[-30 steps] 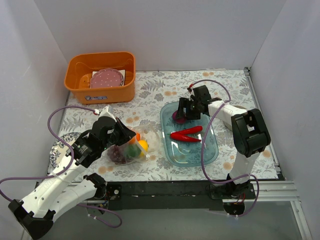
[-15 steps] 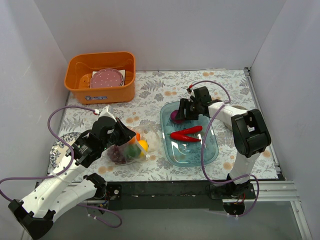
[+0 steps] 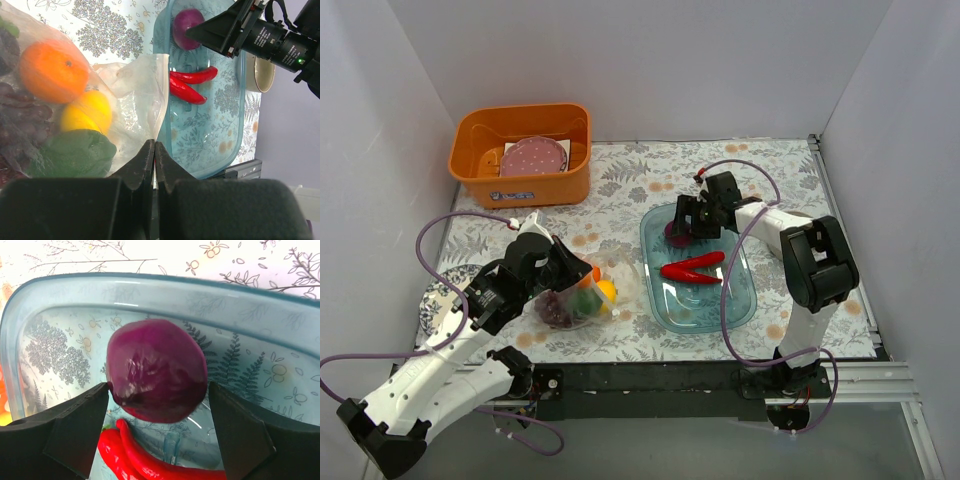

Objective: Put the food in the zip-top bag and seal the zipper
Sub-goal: Pick up the fake fruit from the bin.

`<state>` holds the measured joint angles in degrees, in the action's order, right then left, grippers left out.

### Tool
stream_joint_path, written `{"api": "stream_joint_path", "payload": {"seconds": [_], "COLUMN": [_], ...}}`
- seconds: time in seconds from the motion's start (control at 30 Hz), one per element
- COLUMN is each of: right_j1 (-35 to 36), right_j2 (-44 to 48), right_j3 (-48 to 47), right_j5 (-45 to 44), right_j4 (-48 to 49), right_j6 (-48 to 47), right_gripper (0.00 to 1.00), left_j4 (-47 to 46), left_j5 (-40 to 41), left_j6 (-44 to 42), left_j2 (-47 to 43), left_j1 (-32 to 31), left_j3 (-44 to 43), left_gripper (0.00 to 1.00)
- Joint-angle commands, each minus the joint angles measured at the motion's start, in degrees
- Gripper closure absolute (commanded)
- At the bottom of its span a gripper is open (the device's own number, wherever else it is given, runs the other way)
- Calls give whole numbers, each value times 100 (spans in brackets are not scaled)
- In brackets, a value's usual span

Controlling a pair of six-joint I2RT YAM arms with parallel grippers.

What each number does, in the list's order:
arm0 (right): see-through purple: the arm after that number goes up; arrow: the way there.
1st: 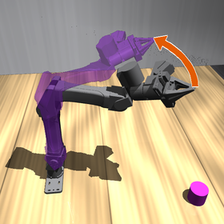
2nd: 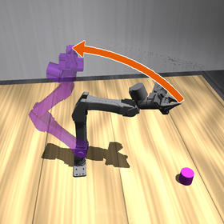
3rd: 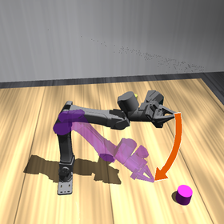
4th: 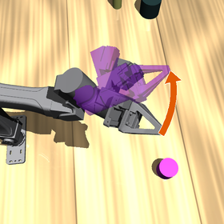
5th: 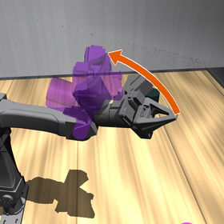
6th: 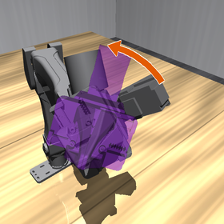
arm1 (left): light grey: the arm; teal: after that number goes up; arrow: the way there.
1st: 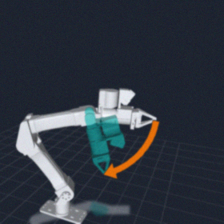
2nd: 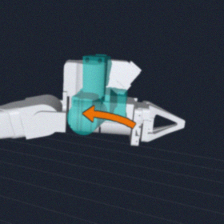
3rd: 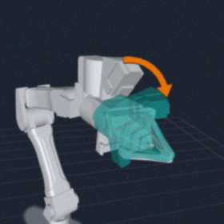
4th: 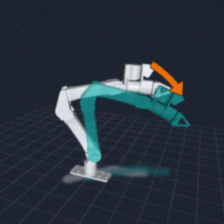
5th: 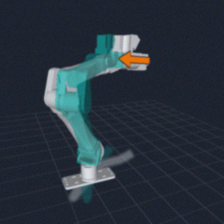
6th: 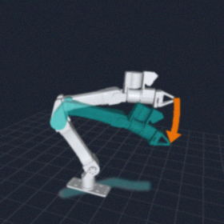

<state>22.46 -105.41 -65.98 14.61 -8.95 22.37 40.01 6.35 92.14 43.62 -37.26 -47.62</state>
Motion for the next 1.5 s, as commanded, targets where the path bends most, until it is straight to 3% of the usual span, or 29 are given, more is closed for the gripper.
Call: {"api": "stream_joint_path", "payload": {"seconds": [0.0,0.2,0.4,0.6,1.47], "right_j1": [-31,-31,-31,-31,399], "right_j2": [-103,-235,-94,213,2516], "right_j3": [-275,-258,-47,120,1544], "right_j5": [-90,-29,-11,-169,-170], "right_j4": [113,165,297,183,-54], "right_j6": [39,66,4,-92,162], "right_gripper": [12,13,30,39,45], "left_j4": [-55,-37,-19,-28,-248], "left_j5": [-55,-37,-28,-46,-222], "left_j6": [-29,-73,-64,-38,-11], "left_j2": [-64,-29,-55,-73,120], "left_j1": [-19,-19,-19,-10,-19], "left_j3": [7,-20,15,42,24], "left_gripper": [100,100,100,100,100]}}
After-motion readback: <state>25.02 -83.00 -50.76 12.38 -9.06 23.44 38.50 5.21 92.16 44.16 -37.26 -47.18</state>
